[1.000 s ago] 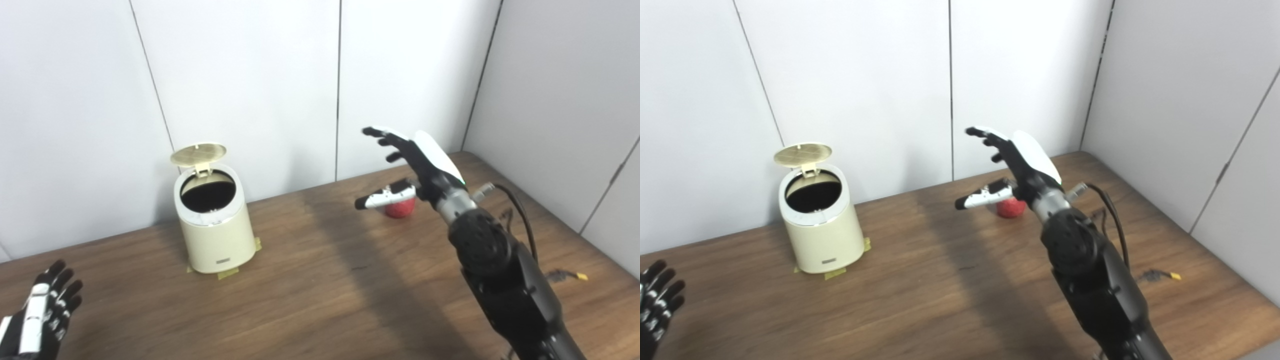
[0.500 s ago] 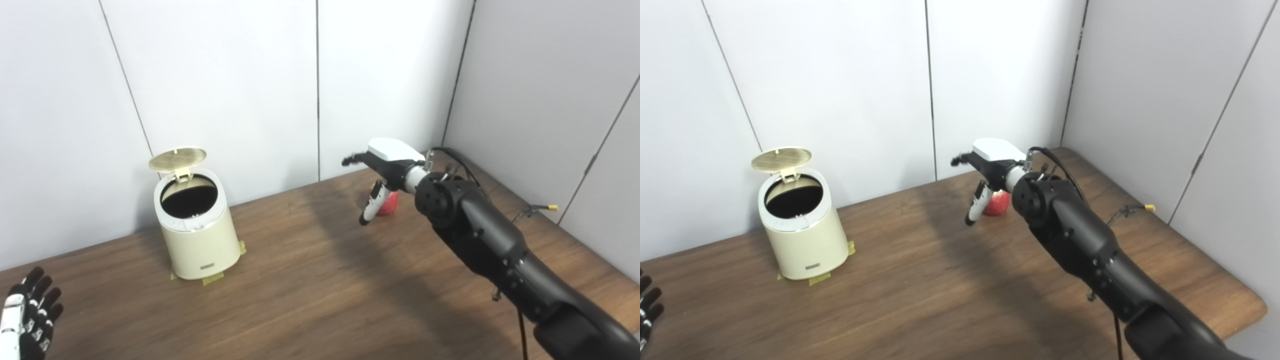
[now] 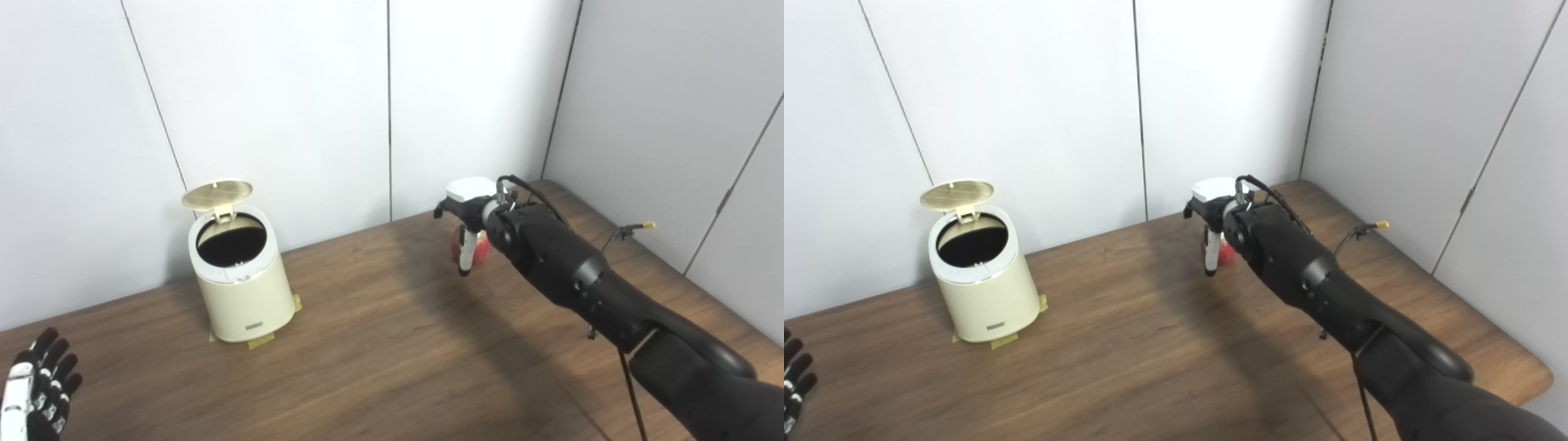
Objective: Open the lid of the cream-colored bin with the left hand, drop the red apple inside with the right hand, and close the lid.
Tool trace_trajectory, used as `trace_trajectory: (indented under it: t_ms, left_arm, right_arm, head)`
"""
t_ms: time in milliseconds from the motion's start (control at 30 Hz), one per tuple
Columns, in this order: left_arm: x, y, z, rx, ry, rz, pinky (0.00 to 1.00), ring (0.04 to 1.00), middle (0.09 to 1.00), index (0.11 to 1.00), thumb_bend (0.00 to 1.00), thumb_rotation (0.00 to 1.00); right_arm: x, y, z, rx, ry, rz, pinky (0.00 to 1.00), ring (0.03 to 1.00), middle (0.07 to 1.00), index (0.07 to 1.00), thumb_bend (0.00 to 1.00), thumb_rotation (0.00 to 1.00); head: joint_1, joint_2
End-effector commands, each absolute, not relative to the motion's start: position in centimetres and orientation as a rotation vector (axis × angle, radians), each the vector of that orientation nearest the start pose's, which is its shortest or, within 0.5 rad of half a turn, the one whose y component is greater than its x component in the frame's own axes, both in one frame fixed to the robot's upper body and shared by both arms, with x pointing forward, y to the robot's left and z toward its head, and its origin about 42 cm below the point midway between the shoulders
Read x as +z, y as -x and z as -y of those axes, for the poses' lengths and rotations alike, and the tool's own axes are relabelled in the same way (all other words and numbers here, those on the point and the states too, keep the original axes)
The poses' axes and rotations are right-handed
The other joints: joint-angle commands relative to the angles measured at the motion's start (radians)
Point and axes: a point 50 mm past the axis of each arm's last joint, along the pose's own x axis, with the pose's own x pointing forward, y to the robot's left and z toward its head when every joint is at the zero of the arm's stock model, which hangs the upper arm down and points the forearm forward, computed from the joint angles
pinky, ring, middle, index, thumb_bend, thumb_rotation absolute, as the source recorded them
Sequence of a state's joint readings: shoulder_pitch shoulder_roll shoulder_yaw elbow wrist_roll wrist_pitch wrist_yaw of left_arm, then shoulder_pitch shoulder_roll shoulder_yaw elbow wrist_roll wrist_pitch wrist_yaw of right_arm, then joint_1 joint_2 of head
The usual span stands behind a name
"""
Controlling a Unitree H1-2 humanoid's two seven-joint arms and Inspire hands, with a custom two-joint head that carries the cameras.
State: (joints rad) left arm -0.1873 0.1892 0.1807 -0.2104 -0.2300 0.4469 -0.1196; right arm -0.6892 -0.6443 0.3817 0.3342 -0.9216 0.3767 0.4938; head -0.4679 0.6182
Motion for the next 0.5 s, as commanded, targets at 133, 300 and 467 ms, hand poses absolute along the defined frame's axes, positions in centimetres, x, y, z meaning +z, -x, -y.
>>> trace_trajectory:
  t_ms: [133,300,467]
  left_arm:
    - [21.1,-33.4,-29.0,-0.052,0.053,0.044,1.0,0.998,0.992,1.0,0.28,1.0]
    - [21.1,-33.3,-29.1,-0.05,0.055,0.037,1.0,0.996,0.99,1.0,0.29,1.0]
    - [21.2,-33.2,-29.0,-0.042,0.047,0.036,1.0,0.989,0.982,1.0,0.3,1.0]
  right_arm:
    - [29.6,-48.8,35.2,0.026,1.655,-0.26,0.82,0.937,0.9,0.827,0.91,0.1]
    - [29.6,-48.9,35.6,0.02,1.641,-0.263,0.81,0.919,0.886,0.819,0.89,0.09]
    - [29.4,-48.7,36.0,0.022,1.64,-0.28,0.81,0.92,0.887,0.81,0.89,0.09]
  head:
    - [0.008,0.003]
    - [0.011,0.006]
    - [0.011,0.009]
